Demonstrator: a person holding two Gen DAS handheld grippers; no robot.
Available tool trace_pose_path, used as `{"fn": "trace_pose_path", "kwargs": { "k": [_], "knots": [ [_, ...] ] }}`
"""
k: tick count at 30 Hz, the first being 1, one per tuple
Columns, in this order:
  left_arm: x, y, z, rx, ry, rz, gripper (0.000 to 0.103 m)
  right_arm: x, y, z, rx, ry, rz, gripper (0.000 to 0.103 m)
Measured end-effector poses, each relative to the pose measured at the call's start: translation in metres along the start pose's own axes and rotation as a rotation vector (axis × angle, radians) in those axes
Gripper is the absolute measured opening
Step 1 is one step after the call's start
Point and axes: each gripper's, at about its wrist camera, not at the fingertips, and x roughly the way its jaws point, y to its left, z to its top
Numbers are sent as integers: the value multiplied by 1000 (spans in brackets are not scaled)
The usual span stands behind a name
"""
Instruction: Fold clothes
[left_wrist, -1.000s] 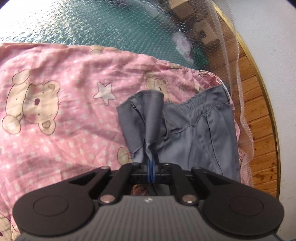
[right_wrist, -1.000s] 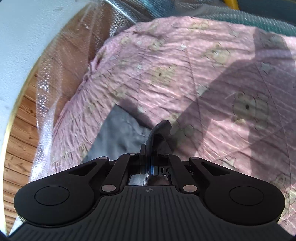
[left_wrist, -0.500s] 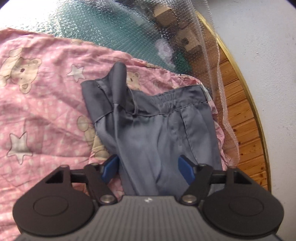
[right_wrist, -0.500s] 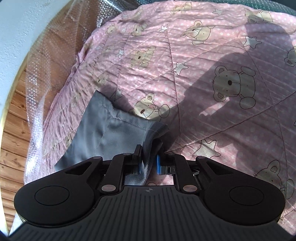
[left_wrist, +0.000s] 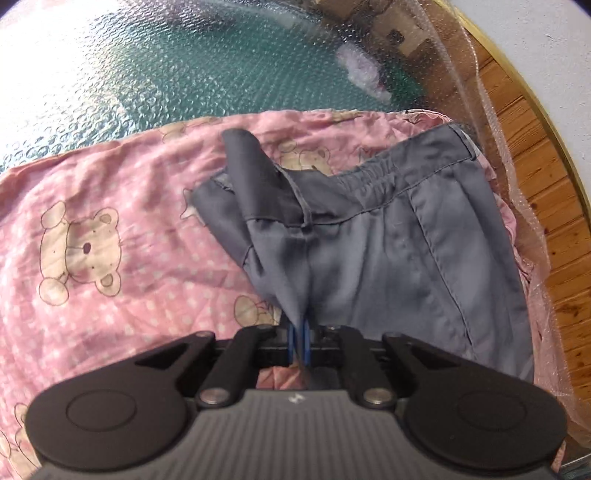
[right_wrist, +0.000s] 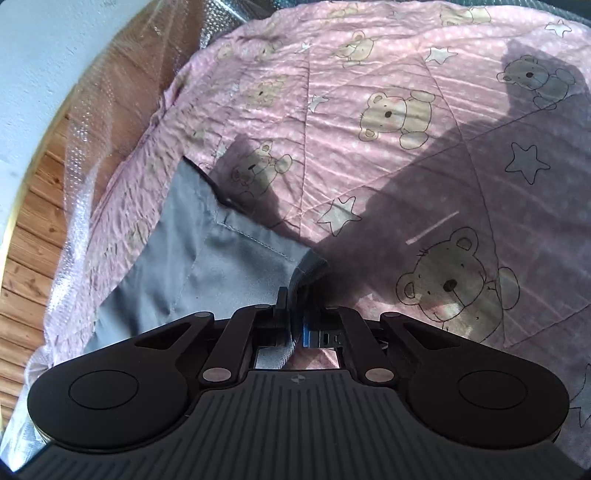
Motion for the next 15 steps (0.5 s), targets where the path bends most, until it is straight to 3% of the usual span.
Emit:
{"fn": "trace_pose_path", "kwargs": {
  "k": [2, 4, 6, 8, 11, 13, 15],
  "knots": [
    [-7, 10, 8, -38, -40, 3, 19, 1, 6, 4, -32, 18, -18, 4],
    [-14, 21, 17, -52, -61, 21, 43, -2, 4, 12, -59, 30, -31, 12],
    [-22, 33, 26, -55, -76, 63, 47, -14, 6, 21, -142, -7, -133, 36],
    [-35, 41, 31, -46, -92, 130, 44, -31, 8, 32, -234, -64, -250, 38],
    [-57, 47, 35, -38, -125, 219, 42, -45, 16, 55, -347, -83, -205, 38],
    [-77, 36, 24, -46, -150, 204, 42, -39, 34, 75, -422, -63, -76, 41],
    [-88, 14, 7, -33, -156, 202, 45, -16, 62, 93, -509, -20, 45, 60]
  ]
}}
